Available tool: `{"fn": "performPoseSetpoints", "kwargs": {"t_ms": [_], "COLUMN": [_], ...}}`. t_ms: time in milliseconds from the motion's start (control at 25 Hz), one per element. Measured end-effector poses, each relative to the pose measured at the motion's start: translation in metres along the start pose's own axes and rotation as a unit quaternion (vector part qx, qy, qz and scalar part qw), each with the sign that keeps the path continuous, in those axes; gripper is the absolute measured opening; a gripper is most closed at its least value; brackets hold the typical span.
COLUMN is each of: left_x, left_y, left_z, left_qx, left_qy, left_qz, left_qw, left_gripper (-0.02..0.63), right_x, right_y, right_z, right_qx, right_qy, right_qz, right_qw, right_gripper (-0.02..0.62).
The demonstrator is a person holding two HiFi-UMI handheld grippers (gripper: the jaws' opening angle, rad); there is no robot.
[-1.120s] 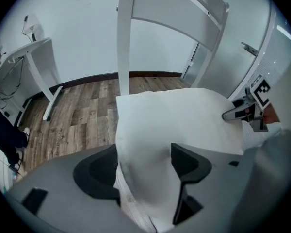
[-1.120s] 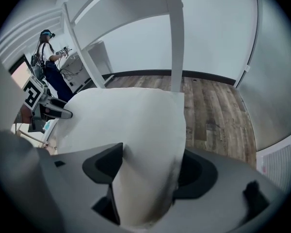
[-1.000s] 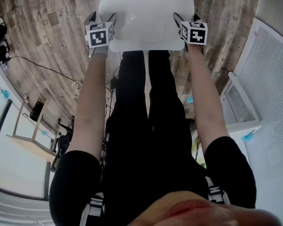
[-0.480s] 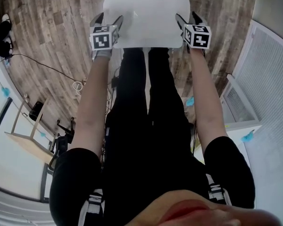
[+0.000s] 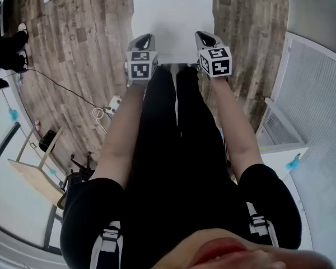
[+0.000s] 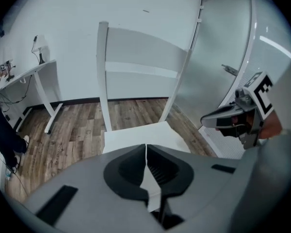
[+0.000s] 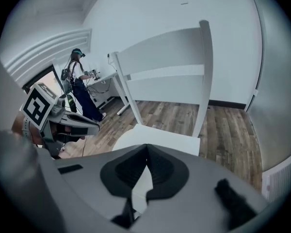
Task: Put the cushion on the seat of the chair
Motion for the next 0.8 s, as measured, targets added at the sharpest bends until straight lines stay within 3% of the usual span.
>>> {"fn": "performPoseSetpoints", "kwargs": {"t_ms": [280,480,640,800], "left_x": [-0.075,-0.118,-0.151,-0.18], "left_y": [0.098,0.17,0.229,0.287], "left_z": [-0.023,-0.035,-0.05,-0.069], "left_qx": [0.029,0.034,0.057,0.061], "left_qy": [-0.034,-0.066,-0.073,-0.118], "left_qz": [-0.091,-0.147,-0.205,-0.261], "left_qw": [0.9949,0.9864,0.9744,0.9562], "left_gripper": [0.011,0.011,0.011,0.011], "right_x": [-0.058,-0.095,-0.126,-0.154], "right_y": [0.085,0.152,0.212,0.27], "right_z": [0.052,0.087,0.116,0.143], "right_qx": [-0.041,-0.067,-0.09,-0.123], "right_qy": [0.053,0.09,0.115,0.115], "right_qz": [-0.056,-0.099,-0.144,-0.22], "right_qw": [0.996,0.989,0.979,0.961], "right_gripper": [0.016,0.015,0.015,0.016]}}
Point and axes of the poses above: the fingertips, and each gripper's own axes: y backward along the fingers, z to its left, x out of its underside, the point moved 8 cm from there along y, backward along the fingers, and after that the axes turned 9 degrees about -y, right-handed, at the moved point
